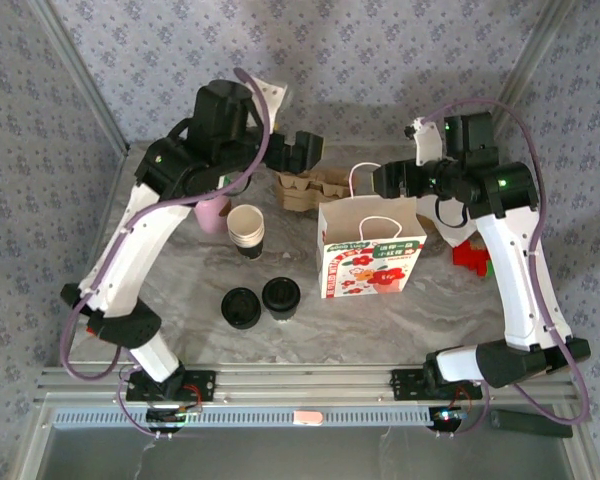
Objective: Pack the takeout coffee
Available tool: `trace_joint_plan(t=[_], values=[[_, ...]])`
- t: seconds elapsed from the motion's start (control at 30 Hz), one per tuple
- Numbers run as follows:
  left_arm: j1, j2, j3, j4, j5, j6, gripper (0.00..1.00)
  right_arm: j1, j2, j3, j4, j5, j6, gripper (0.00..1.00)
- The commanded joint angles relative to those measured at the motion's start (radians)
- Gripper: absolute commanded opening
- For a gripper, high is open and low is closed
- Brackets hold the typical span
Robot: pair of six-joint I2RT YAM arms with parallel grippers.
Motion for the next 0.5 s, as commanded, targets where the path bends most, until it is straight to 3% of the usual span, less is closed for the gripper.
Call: trace_joint_plan(t=[0.0, 0.27, 0.47], values=[[0.021, -0.039, -0.062, -0.027, -0.082, -0.080, 1.00, -0.011, 0.007, -0.002, 0.026, -0.005, -0.027, 0.82], [0.037, -0.111, -0.182, -0.053, -0.089, -0.122, 1.00, -0.019, 0.040, 0.006, -0.003, 0.082, -0.032, 0.90], [0.036, -0.133, -0.277, -0.126, -0.002, -0.292, 1.00, -0.036, 0.054, 0.008, -0.160, 0.254, 0.039, 0.91]])
